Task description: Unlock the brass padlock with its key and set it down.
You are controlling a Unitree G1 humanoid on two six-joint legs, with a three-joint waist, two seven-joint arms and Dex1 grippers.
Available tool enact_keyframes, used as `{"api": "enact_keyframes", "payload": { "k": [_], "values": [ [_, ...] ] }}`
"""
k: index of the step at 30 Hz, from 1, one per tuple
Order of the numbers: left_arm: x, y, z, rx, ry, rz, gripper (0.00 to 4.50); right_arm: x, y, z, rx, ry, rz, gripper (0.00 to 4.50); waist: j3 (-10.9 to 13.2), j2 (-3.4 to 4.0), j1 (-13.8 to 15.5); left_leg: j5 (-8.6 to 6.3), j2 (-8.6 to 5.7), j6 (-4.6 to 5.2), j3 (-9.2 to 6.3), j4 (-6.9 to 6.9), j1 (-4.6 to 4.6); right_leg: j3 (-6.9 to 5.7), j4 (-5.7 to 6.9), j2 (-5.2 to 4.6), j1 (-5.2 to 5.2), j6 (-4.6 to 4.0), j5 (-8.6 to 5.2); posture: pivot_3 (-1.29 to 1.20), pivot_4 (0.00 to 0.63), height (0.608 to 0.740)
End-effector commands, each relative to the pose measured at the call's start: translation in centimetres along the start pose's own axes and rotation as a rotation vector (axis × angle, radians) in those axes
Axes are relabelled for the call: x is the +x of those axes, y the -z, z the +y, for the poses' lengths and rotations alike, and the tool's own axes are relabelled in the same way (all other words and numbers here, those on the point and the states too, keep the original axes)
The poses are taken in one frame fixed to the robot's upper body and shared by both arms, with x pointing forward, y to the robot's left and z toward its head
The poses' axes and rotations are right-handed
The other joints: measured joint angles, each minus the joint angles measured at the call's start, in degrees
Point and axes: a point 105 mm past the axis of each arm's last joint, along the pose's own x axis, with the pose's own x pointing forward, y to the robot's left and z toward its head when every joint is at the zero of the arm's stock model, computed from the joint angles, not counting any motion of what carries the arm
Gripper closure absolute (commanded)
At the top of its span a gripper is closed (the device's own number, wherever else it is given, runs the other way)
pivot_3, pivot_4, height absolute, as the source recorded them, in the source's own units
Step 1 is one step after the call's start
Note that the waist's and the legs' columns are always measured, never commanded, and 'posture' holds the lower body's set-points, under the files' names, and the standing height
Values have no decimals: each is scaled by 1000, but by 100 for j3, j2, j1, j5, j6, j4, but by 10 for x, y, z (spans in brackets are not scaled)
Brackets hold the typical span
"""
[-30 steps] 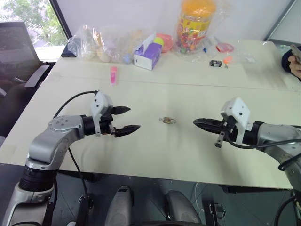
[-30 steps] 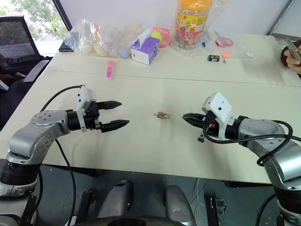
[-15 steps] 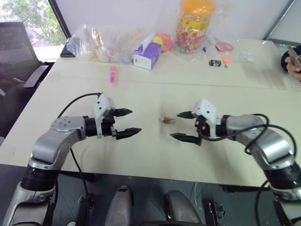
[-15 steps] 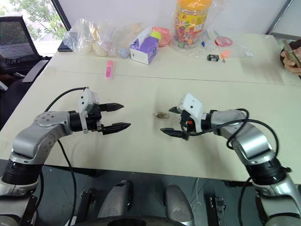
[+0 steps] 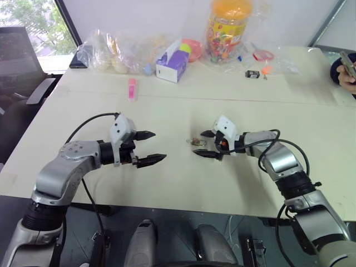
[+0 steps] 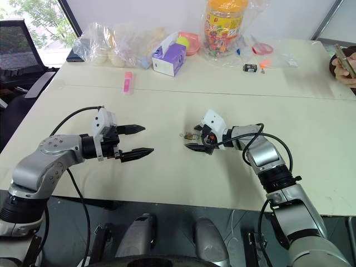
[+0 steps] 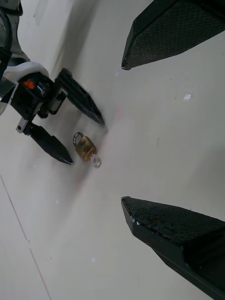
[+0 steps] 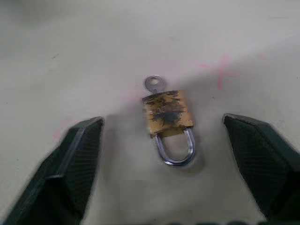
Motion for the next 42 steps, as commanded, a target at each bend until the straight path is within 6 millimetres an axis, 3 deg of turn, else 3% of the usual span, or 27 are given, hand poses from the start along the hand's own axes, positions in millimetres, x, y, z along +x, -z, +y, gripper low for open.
{"api": "enact_keyframes", "payload": {
  "k": [1, 4, 9, 12, 18, 23, 27, 31, 34, 42],
  "values": [
    [-6, -11, -1, 40, -13, -19, 0, 10, 6, 6, 7, -16, 9, 2335, 0, 0, -4, 0, 0, 0, 0, 0, 0, 0, 0, 0, 0, 0, 0, 0, 150, 740],
    [-6, -11, 0, 38, -14, -16, 0, 15, 3, 7, 12, -7, -7, 3782, 0, 0, -61, 0, 0, 0, 0, -1, 0, 0, 0, 0, 0, 0, 0, 0, 150, 740],
    [-5, -8, 4, -8, 18, -2, 0, 16, -4, 17, -179, 21, -1, 3810, 0, 0, -130, 0, 1, 0, -1, -4, 3, 0, 2, 2, 0, 0, 0, 0, 150, 740],
    [-7, -18, 12, -68, 59, -22, 0, -10, -23, 11, -414, 132, -42, 3810, 1, 2, -80, 0, 1, 0, -1, -6, 1, -1, 1, 2, -3, 0, 0, 0, 150, 740],
    [1, -51, 30, -127, 151, -102, 0, -48, -67, 35, -728, 169, -176, 3810, 7, 3, -96, 0, -6, 0, -1, 5, -11, -4, 1, -5, -5, 2, 0, 0, 150, 740],
    [17, -69, 26, -159, 270, -138, 0, -59, -93, 43, -875, 207, -223, 3810, 7, 2, -120, 0, -4, -1, -2, 1, -11, -5, 0, -1, -6, 2, 0, 0, 150, 740],
    [22, -84, 19, -214, 363, -184, 0, -61, -101, 48, -930, 207, -235, 3810, 7, 2, -111, 1, -3, -1, -3, 1, -10, -5, 1, 0, -7, 2, 0, 0, 150, 740],
    [27, -87, 16, -208, 394, -185, 0, -62, -105, 49, -942, 211, -238, 3810, 7, 2, -101, 1, -5, -1, -3, 5, -11, -5, 0, -3, -5, 2, 0, 0, 150, 740],
    [29, -83, 16, -203, 393, -177, 779, -62, -109, 50, -952, 215, -245, 3810, 7, 2, -103, 1, -4, -2, -3, 5, -11, -5, 0, -3, -5, 2, 0, 0, 150, 740],
    [37, -76, 13, -203, 400, -159, 3978, -62, -114, 54, -972, 201, -255, 3810, 7, 2, -104, 1, -4, -2, -3, 5, -11, -5, 0, -2, -5, 2, 0, 0, 150, 740]
  ]
}}
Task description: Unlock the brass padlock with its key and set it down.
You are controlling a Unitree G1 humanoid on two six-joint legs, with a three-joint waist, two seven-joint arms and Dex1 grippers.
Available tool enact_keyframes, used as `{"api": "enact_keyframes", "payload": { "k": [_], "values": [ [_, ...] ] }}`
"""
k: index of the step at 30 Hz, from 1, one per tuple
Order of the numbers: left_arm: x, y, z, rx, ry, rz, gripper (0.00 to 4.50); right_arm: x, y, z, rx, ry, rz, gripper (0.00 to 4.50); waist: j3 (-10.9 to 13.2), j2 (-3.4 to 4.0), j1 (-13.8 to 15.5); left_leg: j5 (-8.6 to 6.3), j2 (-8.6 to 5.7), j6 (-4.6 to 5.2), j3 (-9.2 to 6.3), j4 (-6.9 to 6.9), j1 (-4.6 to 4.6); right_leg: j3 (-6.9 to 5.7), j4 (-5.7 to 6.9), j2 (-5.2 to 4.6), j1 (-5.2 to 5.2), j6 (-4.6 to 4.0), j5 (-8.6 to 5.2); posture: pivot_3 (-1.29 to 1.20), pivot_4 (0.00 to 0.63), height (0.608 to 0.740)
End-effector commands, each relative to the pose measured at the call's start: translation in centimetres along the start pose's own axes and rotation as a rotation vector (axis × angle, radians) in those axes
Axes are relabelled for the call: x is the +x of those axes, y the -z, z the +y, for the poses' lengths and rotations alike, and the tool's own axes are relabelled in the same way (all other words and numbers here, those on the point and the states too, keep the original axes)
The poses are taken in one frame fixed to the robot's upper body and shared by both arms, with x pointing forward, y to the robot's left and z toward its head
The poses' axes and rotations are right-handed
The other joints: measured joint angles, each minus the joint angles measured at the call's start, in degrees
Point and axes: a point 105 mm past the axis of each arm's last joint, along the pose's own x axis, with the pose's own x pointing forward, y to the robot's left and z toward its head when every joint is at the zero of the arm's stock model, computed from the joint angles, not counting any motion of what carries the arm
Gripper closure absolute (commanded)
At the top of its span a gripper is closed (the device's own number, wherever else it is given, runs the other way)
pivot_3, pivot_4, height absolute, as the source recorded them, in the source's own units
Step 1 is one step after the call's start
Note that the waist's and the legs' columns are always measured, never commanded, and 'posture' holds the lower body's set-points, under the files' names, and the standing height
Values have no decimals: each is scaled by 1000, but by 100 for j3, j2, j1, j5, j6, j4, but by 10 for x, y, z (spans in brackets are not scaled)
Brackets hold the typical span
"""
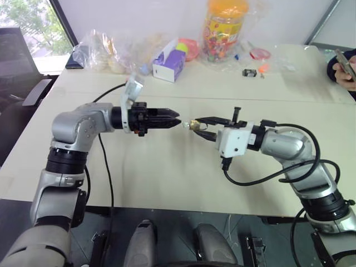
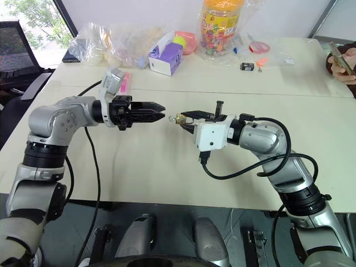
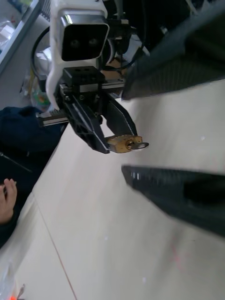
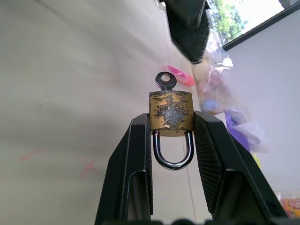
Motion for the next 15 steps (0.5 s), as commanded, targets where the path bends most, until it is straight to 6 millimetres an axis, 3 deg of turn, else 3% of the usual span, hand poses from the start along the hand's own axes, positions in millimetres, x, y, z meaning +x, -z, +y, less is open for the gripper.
{"api": "enact_keyframes", "payload": {
  "k": [1, 13, 15],
  "values": [
    [2, -1, -1, 29, 3, 3, 4453, -3, -14, -11, -63, 25, -30, 3810, 0, 0, 2, 0, 0, 0, 0, 0, 0, 0, 0, 0, 0, 0, 0, 0, 150, 740],
    [11, 5, 4, 4, 7, 10, 4453, -1, -19, -11, -73, 19, -38, 3810, 0, 0, 1, 0, 0, 0, 0, 1, 0, 0, 0, 0, 0, 0, 0, 0, 150, 740],
    [10, 5, 5, -2, 8, 11, 3915, -2, -19, -11, -72, 19, -35, 3810, 0, 0, 1, 0, 0, 0, 0, 1, 0, 0, 0, 0, 0, 0, 0, 0, 150, 740]
  ]
}}
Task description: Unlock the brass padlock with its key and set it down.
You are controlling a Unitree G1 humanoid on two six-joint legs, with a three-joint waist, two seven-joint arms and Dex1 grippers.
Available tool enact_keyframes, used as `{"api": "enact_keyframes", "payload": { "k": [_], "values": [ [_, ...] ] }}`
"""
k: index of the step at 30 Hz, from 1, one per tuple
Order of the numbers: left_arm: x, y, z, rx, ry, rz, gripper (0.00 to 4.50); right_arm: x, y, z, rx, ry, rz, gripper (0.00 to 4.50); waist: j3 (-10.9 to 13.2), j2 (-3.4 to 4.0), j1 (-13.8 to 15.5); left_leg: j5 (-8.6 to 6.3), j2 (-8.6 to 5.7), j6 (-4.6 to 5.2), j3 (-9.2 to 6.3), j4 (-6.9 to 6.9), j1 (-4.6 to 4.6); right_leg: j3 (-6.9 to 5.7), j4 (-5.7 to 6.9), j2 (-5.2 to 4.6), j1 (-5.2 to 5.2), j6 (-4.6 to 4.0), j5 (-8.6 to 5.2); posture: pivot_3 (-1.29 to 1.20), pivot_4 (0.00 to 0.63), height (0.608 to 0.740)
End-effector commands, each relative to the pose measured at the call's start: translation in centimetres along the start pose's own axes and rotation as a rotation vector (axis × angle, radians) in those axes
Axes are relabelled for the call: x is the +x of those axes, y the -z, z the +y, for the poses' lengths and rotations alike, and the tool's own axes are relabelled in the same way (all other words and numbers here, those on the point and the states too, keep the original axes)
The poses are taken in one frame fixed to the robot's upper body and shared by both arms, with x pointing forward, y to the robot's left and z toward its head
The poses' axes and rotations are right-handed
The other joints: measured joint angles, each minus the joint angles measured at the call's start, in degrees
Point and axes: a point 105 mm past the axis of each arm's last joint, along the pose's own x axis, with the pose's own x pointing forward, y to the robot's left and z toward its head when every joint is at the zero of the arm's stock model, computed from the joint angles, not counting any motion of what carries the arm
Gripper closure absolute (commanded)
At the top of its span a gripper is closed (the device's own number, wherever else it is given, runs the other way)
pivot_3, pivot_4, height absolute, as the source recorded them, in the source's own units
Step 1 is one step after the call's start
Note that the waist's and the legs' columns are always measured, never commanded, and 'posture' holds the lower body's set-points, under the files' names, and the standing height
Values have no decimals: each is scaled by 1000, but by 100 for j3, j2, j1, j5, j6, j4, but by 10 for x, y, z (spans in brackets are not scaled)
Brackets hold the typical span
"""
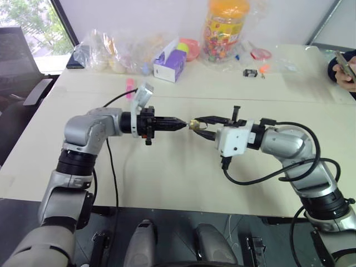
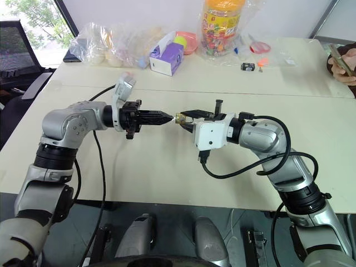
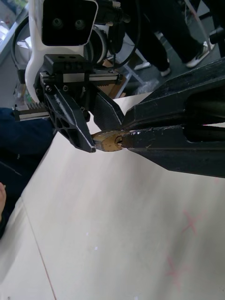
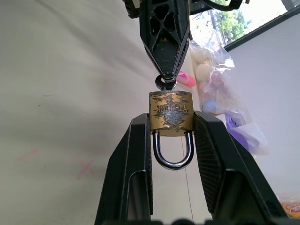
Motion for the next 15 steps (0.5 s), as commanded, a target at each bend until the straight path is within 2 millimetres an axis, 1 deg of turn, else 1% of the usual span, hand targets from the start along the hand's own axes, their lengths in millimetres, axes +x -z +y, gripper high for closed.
{"api": "enact_keyframes", "payload": {
  "k": [1, 5, 6, 11, 15],
  "values": [
    [-1, -7, 0, 27, 2, -7, 3651, -3, -20, -9, -68, 30, -50, 3810, 0, 0, 0, 0, 0, 0, 0, 0, 0, 0, 0, 0, 0, 0, 0, 0, 150, 740],
    [1, -8, 4, 55, -13, -5, 2087, -3, -19, -9, -63, 29, -42, 3810, 0, 0, 8, 0, 0, 0, 0, 0, 0, 0, 0, 0, 0, 0, 0, 0, 150, 740],
    [1, -8, 5, 51, -14, -13, 1840, -4, -19, -9, -63, 28, -40, 3810, 0, 0, 8, 0, 0, 0, 0, 1, 0, 0, 0, 0, 0, 0, 0, 0, 150, 740],
    [-1, -7, 7, 43, -16, -17, 1840, -5, -20, -9, -64, 26, -37, 3810, 0, 0, 0, 0, 0, 0, 0, 0, 0, 0, 0, 0, 0, 0, 0, 0, 150, 740],
    [-6, -10, 9, 25, -28, -41, 1840, -6, -22, -9, -63, 25, -40, 3810, 0, 0, -2, 0, 0, 0, 0, 0, 0, 0, 0, 0, 0, 0, 0, 0, 150, 740]
  ]
}}
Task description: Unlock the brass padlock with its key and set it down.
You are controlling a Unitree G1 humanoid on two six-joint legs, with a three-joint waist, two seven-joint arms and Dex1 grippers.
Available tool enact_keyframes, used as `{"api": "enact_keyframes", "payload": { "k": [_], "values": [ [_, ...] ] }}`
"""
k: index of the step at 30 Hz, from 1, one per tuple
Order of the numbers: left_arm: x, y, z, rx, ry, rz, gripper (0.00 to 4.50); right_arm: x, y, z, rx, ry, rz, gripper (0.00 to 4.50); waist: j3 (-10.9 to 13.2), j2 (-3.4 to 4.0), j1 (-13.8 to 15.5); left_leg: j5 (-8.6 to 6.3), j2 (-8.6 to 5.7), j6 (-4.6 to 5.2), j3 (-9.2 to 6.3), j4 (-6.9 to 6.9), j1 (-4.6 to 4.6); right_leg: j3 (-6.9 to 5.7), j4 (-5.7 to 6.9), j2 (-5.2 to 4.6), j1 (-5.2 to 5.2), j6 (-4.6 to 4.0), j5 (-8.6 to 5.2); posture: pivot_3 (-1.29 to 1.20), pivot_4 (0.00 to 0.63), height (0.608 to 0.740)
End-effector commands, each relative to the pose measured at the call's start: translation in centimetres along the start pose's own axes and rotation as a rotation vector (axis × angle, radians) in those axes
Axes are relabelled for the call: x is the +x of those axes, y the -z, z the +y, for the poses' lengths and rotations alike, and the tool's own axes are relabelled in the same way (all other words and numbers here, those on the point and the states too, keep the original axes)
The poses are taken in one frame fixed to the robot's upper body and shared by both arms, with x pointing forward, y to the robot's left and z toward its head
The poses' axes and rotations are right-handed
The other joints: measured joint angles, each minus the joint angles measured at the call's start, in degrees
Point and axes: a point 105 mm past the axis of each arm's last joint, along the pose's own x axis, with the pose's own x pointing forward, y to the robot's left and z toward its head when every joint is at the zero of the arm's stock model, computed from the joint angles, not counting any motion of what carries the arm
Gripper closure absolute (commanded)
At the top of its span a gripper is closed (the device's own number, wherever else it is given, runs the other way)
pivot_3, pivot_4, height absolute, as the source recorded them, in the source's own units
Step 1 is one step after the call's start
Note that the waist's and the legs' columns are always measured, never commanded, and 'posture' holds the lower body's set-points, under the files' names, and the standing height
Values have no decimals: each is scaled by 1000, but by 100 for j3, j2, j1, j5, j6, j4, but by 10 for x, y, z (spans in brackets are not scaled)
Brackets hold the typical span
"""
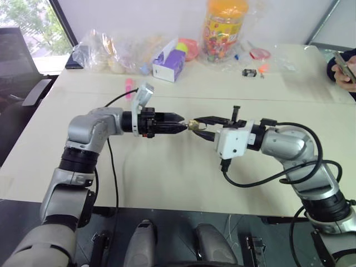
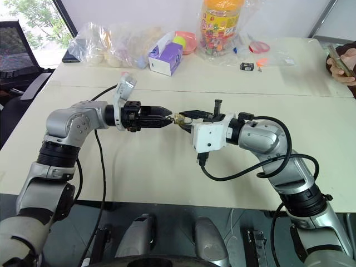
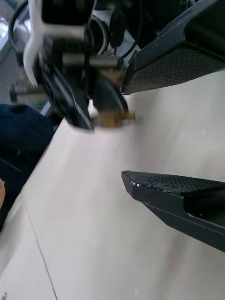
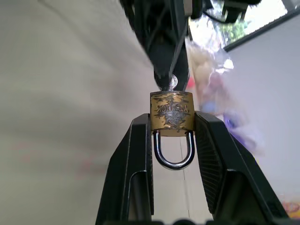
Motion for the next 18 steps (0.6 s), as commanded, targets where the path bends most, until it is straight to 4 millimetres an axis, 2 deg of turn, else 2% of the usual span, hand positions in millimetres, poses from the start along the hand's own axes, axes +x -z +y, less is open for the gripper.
{"api": "enact_keyframes", "payload": {
  "k": [1, 7, 10, 14, 18],
  "values": [
    [-6, -12, 0, 30, -12, -37, 1840, -4, -13, -10, -42, 31, -35, 3810, 0, 0, 1, 0, 0, 0, 0, 0, 0, 0, 0, 0, 0, 0, 0, 0, 150, 740],
    [0, -10, -5, 22, 24, -49, 1840, -4, -16, -11, -42, 32, -43, 3810, 0, 0, 11, 0, 0, 0, 0, 2, 0, 0, 0, -1, 0, 0, 0, 0, 150, 740],
    [0, -10, -5, 19, 29, -52, 2604, -4, -17, -11, -42, 31, -43, 3810, 0, 0, 6, 0, 0, 0, 0, 2, 0, 0, 1, 0, 1, 0, 0, 0, 150, 740],
    [2, -8, -7, 18, 42, -54, 4321, -5, -17, -12, -41, 31, -41, 3810, 0, 0, 6, 0, 0, 0, 0, 2, 0, 0, 0, 0, 1, 0, 0, 0, 150, 740],
    [4, -7, -8, 25, 48, -52, 4416, -5, -17, -12, -40, 31, -37, 3810, 0, 0, 5, 0, 0, 0, 0, 2, 0, 0, 1, 0, 1, 0, 0, 0, 150, 740]
  ]
}}
